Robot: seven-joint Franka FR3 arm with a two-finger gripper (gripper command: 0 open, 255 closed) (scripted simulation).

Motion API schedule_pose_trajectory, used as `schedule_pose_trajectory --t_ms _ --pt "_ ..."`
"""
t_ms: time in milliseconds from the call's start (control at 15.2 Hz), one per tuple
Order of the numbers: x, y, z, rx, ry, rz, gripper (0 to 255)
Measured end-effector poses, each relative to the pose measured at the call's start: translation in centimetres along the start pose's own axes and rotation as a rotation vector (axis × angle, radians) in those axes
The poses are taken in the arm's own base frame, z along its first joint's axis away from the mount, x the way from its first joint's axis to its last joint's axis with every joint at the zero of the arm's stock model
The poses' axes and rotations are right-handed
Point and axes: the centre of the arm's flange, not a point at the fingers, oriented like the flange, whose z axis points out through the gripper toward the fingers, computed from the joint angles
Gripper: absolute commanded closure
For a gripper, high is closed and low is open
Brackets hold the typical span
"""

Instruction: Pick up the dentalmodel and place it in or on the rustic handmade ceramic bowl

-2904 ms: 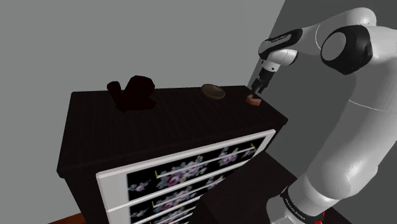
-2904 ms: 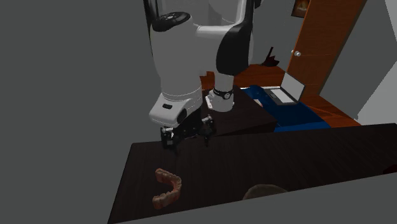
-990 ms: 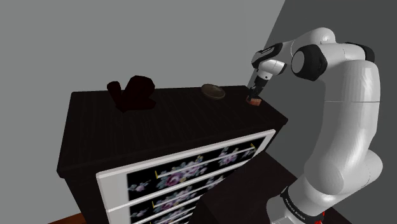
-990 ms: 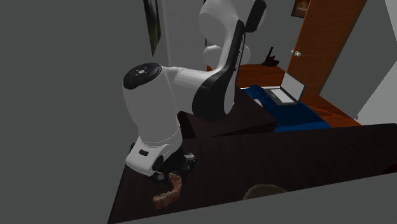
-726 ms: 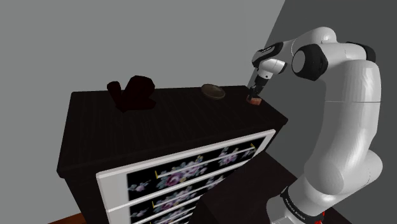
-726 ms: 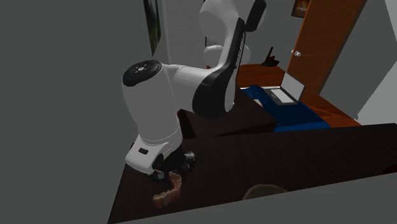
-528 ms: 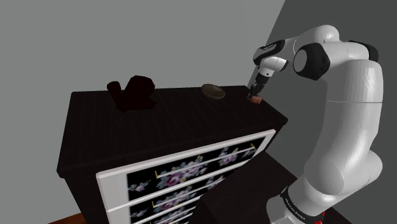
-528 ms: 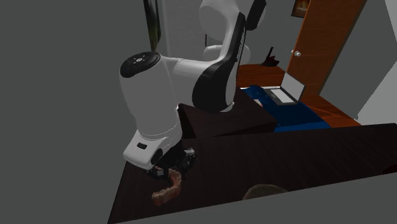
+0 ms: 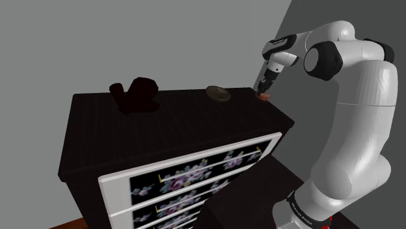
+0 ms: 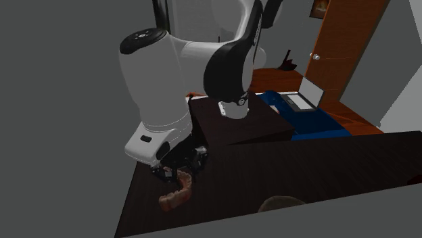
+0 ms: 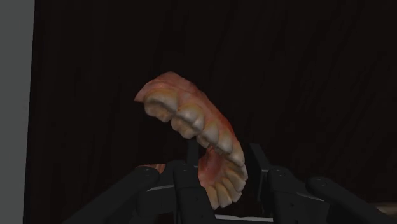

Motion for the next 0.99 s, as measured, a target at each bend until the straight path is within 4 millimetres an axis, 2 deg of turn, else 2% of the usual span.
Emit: schedule_pose_trajectory --t_ms 660,792,990 --pt "0.2 -0.5 -5.5 0.000 0.000 0.000 255" --pt "1.1 -1.7 -5.7 0.000 0.000 0.000 255" --pt "3.2 -4.8 -5.7 0.000 0.000 -0.001 255"
